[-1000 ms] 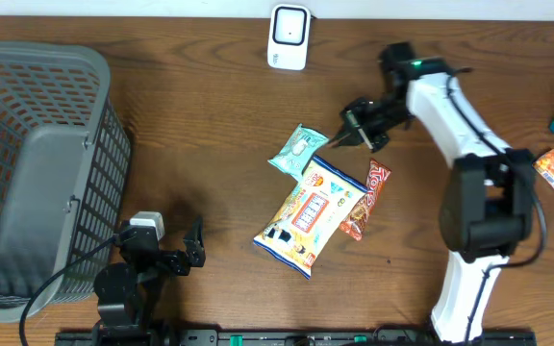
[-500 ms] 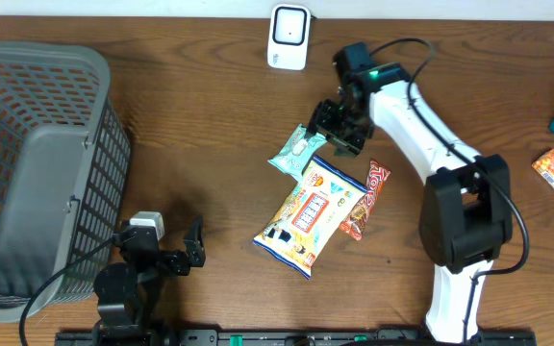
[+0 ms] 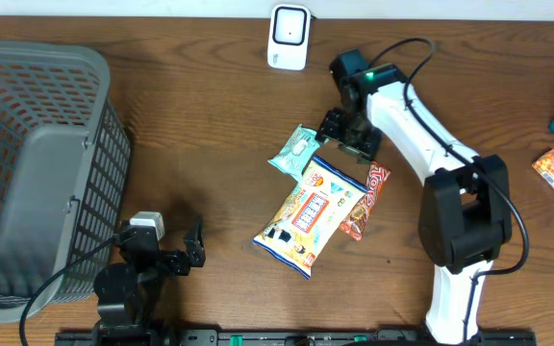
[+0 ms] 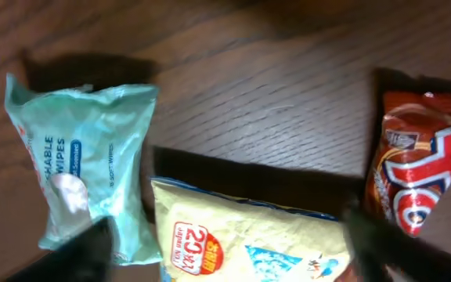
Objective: Scan the item barcode
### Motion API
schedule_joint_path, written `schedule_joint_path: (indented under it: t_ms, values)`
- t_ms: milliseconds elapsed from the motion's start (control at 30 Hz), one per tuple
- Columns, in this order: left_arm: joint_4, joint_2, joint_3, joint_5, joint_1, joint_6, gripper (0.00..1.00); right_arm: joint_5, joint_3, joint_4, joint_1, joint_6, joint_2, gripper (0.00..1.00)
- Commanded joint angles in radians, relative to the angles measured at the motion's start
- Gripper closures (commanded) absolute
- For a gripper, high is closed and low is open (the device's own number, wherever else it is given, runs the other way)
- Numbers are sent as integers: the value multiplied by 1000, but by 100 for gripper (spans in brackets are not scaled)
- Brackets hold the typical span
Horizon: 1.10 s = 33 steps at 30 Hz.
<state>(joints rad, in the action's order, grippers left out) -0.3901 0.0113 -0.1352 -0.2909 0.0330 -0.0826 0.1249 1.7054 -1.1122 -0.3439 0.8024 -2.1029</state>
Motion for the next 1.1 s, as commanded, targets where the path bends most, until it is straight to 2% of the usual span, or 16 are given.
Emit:
schedule_joint_path:
  t_ms: [0,267,333,567,900,1067]
  values:
    - [-19,-5,15,-12,6,-9,0,74,-4,14,26,4,3,1]
    - [-19,-5,15,-12,6,-9,0,25,-4,98,4,4,3,1]
    - [-19,-5,15,-12,6,-9,0,23,-4,118,0,5,3,7]
    - [-19,-5,15,-12,6,-9,0,19,-4,155,0,4,3,3]
    - [-19,-5,15,-12,6,-9,0,40,-8,202,-32,-19,-27,21]
    - [-19,-5,15,-12,6,-9,0,42,-8,229,-45,9,-72,21]
